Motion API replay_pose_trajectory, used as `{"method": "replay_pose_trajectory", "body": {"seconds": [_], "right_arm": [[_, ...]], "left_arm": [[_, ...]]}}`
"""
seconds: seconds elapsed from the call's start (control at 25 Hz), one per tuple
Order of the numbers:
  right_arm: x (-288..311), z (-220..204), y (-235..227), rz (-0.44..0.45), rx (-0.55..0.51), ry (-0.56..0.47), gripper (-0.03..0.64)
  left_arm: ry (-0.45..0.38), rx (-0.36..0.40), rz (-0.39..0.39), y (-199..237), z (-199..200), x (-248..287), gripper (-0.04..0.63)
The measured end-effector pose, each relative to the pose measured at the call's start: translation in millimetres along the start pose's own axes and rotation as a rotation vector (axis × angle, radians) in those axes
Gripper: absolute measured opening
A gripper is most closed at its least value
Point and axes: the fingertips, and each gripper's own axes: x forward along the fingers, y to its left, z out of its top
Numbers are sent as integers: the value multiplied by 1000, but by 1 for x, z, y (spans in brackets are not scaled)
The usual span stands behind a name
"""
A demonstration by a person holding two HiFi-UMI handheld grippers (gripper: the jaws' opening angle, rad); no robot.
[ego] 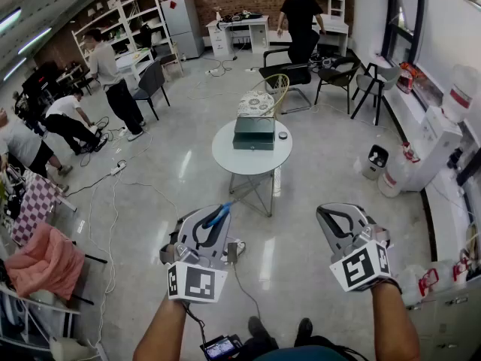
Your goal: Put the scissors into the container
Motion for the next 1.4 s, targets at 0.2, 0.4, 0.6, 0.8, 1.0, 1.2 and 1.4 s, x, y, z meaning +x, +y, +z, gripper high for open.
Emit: {"method": "replay_pose_trajectory", "body": {"seconds": [0.2, 0.4, 0.6, 0.8, 1.0, 1.2, 1.4], "right_arm": [[13, -4, -10, 0, 11, -4, 38], [34, -2, -8, 5, 9, -4, 38], [48, -4, -15, 1, 9, 1, 38], [84, 7, -2, -19, 6, 14, 38], [115, 20, 7, -34, 6, 36, 38], [136, 14, -6, -40, 18, 39, 38], [167, 1, -30, -31, 29, 29, 38]], "left_arm": [[1, -2, -5, 6, -5, 17, 64], [1, -7, -12, 16, -22, 28, 64], [1, -15, -23, 22, -29, 41, 64], [-11, -24, -46, 41, -65, 45, 64], [-28, -29, -80, 59, -91, 49, 64], [-29, -24, -102, 65, -100, 73, 64], [-12, -26, -100, 76, -110, 109, 64]]}}
